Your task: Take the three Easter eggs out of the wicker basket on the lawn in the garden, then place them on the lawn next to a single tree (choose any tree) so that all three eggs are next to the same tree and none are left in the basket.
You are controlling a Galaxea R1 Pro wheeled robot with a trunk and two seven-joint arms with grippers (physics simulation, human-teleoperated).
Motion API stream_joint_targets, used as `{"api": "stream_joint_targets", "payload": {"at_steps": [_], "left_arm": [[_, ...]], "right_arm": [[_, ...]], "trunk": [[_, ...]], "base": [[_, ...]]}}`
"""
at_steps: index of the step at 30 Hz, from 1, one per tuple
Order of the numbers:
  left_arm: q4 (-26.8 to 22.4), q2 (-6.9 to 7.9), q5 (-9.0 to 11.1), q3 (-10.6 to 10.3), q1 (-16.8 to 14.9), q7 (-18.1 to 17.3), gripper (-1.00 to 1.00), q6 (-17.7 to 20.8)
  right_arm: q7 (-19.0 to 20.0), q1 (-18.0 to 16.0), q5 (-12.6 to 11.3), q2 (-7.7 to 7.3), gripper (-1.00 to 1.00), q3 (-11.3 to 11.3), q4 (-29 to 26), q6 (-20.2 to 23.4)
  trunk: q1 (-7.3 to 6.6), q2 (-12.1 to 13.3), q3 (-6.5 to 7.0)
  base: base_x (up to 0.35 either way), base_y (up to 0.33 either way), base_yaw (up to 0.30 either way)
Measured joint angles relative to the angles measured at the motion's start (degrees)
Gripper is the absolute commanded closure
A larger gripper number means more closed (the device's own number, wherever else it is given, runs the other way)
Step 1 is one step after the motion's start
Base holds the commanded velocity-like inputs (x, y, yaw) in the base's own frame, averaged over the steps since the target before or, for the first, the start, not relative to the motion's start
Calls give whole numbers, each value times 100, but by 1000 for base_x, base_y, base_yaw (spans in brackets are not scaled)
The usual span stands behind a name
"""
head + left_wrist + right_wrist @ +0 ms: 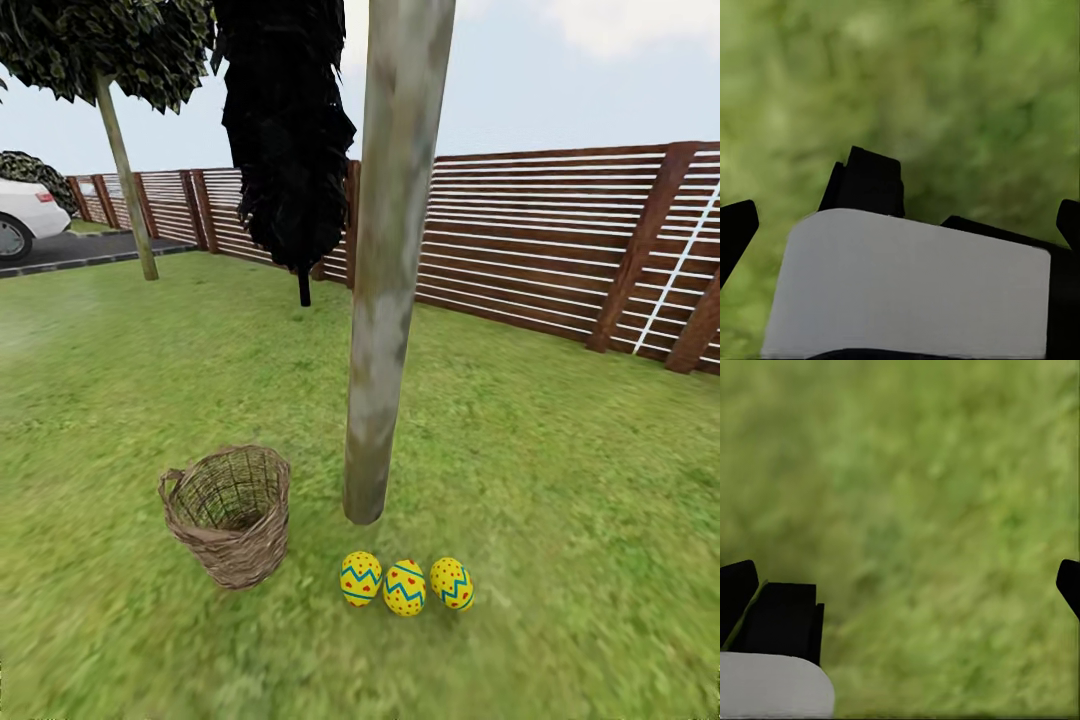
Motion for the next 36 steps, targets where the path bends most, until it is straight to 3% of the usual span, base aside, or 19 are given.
{"api": "stream_joint_targets", "payload": {"at_steps": [8, 13, 36], "left_arm": [[313, -29, 1, 1, 3, -5, -100, -321], [358, -31, 0, 1, 7, -14, -100, -560], [369, -31, 0, 1, 8, -15, -100, -573]], "right_arm": [[0, 175, 6, 16, -100, 0, 3, -308], [-29, 246, 5, 131, -100, 1, 44, -535], [-33, 255, -3, 139, -100, 0, 58, -547]], "trunk": [[-176, 321, 71], [-286, 521, 115], [-791, 1444, 320]], "base": [[0, 0, 0], [0, 0, 0], [0, 0, 0]]}}
